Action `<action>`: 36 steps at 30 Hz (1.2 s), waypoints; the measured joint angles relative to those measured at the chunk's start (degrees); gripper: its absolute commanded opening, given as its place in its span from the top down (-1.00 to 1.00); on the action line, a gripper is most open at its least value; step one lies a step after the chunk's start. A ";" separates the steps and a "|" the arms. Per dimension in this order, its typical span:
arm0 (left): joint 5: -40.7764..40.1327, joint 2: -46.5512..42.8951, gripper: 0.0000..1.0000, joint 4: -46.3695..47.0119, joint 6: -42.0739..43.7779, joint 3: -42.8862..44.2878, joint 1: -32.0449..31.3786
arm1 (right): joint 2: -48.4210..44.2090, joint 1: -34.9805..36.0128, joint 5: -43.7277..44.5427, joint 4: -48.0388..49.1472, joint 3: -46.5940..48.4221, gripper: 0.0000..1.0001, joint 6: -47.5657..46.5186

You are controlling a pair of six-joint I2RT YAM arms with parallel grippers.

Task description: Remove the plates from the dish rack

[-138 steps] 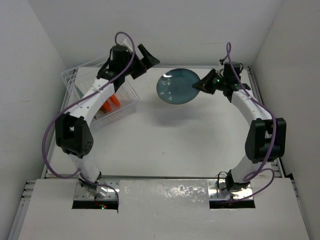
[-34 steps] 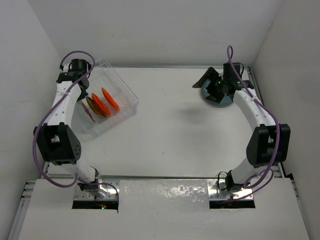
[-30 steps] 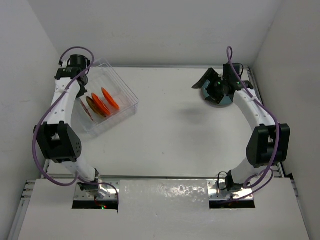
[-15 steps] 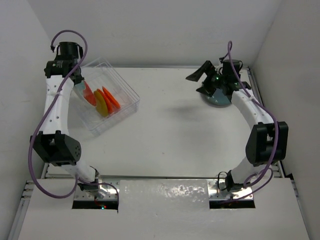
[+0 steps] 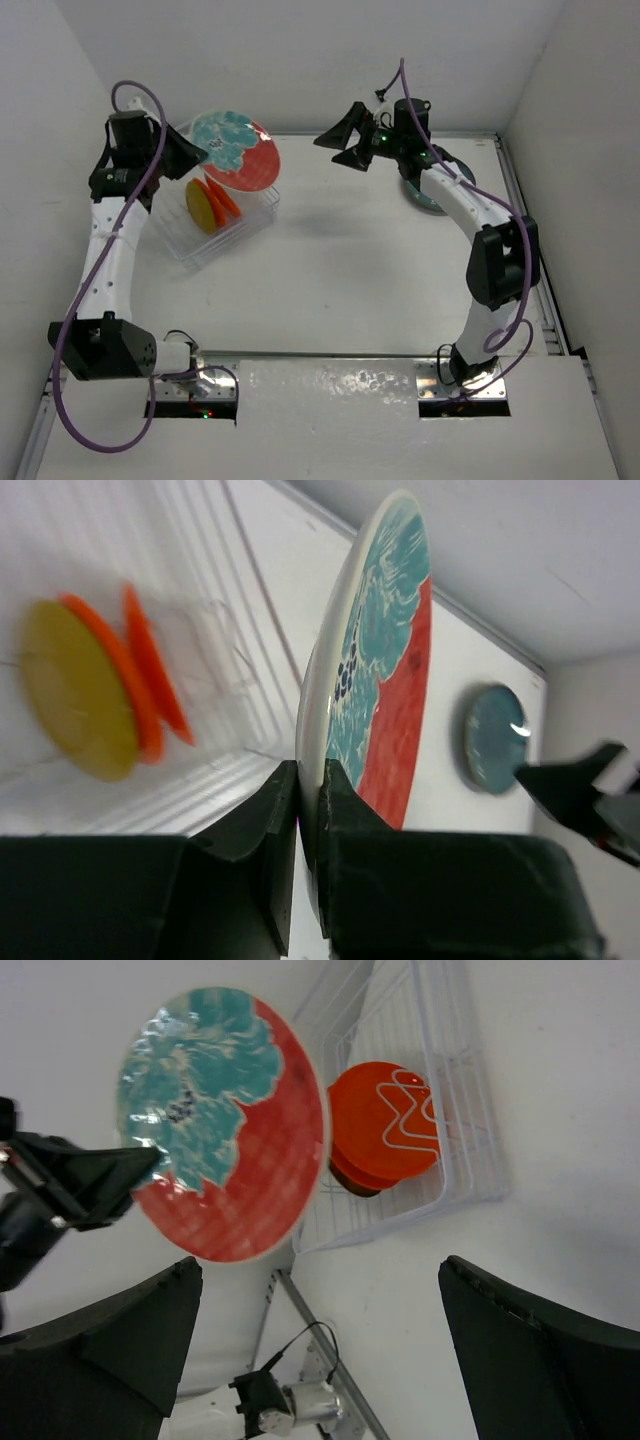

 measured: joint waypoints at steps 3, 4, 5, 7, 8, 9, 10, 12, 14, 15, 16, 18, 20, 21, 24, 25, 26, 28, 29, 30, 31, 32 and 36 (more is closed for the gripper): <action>9.14 -0.70 1.00 11.37 -5.70 -10.82 0.15 | 2.51 0.76 -2.03 5.18 -0.35 -0.96 3.15; 11.69 -0.70 1.00 14.58 -7.80 -13.90 0.15 | 3.08 1.14 -2.43 6.36 -0.66 -0.96 3.85; 14.03 -0.63 1.00 17.59 -9.75 -16.87 0.15 | 3.41 1.38 -2.80 7.04 -0.81 -0.94 4.66; 18.03 -0.61 1.00 22.05 -12.68 -21.51 0.09 | 4.09 1.97 -3.17 7.43 -1.49 -0.92 5.11; 19.71 -0.61 1.00 23.74 -13.79 -23.10 0.00 | 4.11 2.21 -3.26 7.54 -1.81 -0.92 5.11; 21.31 -0.61 1.00 25.31 -14.97 -24.33 -0.02 | 4.11 2.38 -3.26 7.65 -2.25 -0.91 5.07; 22.69 -0.61 1.00 27.02 -16.02 -25.20 -0.02 | 4.13 2.56 -3.21 7.63 -2.60 -0.91 4.96; 24.68 -0.61 1.00 30.93 -17.94 -26.34 0.00 | 4.17 2.67 -2.82 6.82 -2.99 -0.90 4.11; 26.12 -0.61 1.00 35.39 -19.63 -26.95 0.00 | 4.17 2.69 -1.86 5.38 -3.04 -0.89 2.67; 26.73 -0.61 1.00 37.53 -20.22 -27.15 0.00 | 4.17 2.69 -1.18 4.35 -3.04 -0.89 1.49; 27.12 -0.61 1.00 38.88 -20.48 -27.23 0.00 | 4.17 2.69 -0.42 3.48 -3.04 -0.88 0.68; 27.98 -0.61 1.00 41.55 -20.81 -27.50 0.00 | 4.17 2.69 1.18 0.92 -3.10 -0.49 -1.27; 28.50 -0.52 1.00 42.91 -20.81 -28.04 -0.04 | 4.17 2.69 0.44 1.64 -3.48 0.11 -1.16; 28.81 -0.33 1.00 43.15 -20.79 -28.44 -0.20 | 4.17 2.71 -0.61 4.02 -4.04 0.80 0.17; 28.83 1.27 0.92 43.52 -20.59 -29.05 -0.96 | 4.17 2.95 -2.27 12.59 -7.19 1.00 6.10; 29.00 1.86 0.80 43.65 -20.39 -29.07 -0.94 | 4.35 2.95 -2.71 15.32 -8.20 1.00 8.61; 28.87 2.23 0.32 44.15 -20.15 -29.07 -1.09 | 4.72 2.62 -2.80 17.73 -9.18 1.00 11.04; 29.31 3.21 -0.54 44.70 -20.09 -28.63 -2.23 | 5.42 1.66 -3.30 21.46 -11.28 1.00 14.34; 29.31 3.61 -0.77 44.09 -18.99 -27.74 -2.89 | 5.42 1.01 -2.97 22.23 -12.72 1.00 15.37; 28.79 4.15 -0.97 41.79 -18.36 -25.83 -3.65 | 5.16 0.63 -2.19 22.43 -14.27 1.00 16.06; 27.78 4.83 -1.00 39.28 -17.05 -23.74 -4.28 | 4.66 -0.11 -1.36 21.77 -16.57 1.00 16.79; 26.43 5.40 -1.00 36.20 -15.56 -21.33 -5.05 | 3.98 -1.22 -0.46 20.37 -18.71 1.00 17.16; 17.77 5.60 -1.00 24.98 -8.92 -12.28 -5.62 | -0.70 -9.55 7.69 9.77 -25.20 1.00 14.53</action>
